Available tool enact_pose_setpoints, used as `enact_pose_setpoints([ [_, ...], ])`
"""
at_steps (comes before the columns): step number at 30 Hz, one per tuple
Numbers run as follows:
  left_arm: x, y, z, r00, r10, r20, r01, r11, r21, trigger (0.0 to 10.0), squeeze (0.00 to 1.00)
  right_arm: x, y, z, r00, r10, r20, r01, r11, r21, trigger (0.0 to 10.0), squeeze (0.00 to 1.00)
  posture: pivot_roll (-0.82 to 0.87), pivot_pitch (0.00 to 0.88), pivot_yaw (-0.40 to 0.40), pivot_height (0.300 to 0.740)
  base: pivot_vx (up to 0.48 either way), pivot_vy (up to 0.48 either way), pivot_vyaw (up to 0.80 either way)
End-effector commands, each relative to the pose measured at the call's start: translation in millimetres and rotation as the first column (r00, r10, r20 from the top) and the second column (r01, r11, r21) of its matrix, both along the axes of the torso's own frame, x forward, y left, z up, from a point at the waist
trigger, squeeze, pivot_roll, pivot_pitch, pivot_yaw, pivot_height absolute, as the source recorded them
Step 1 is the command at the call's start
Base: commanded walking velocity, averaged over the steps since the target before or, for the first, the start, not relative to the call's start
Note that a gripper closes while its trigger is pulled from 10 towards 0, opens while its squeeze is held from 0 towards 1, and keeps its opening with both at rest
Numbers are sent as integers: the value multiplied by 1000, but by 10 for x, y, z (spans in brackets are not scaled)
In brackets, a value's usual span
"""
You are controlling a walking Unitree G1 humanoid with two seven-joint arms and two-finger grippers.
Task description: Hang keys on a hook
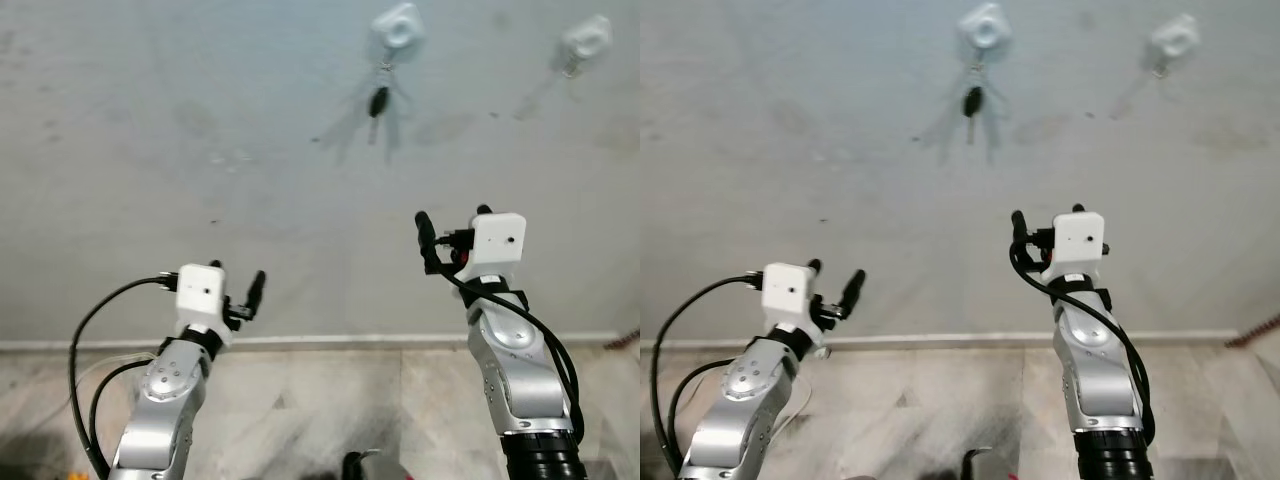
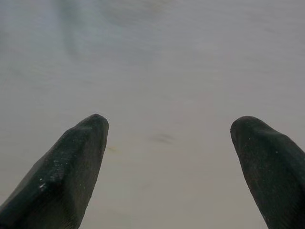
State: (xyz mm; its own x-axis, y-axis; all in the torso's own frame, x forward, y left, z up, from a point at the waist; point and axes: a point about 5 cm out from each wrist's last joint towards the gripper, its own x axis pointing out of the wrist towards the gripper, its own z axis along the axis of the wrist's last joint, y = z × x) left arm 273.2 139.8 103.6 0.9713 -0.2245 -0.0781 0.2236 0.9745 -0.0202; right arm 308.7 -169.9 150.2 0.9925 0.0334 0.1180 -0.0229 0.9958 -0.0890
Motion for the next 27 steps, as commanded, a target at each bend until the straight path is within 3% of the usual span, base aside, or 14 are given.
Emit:
enact_pose_setpoints([
  [1, -35, 2, -41, 1000, -2, -20, 2, 1000, 20, 10000, 0, 2, 44, 27, 1000, 17, 9, -17, 1000, 12, 10000, 0, 20, 171, 5, 740, 0, 0, -788],
  [8, -24, 7, -44, 1000, 4, -20, -4, 1000, 0, 10000, 0, 3, 46, 26, 1000, 18, 9, -18, 1000, 11, 10000, 0, 16, 169, 5, 740, 0, 0, -733],
  [27, 14, -72, -38, 1000, -10, -23, 10, 1000, 5, 10000, 0, 5, 83, 50, 999, 25, 19, -25, 999, 24, 10000, 0, 9, 167, 7, 740, 0, 0, 0],
])
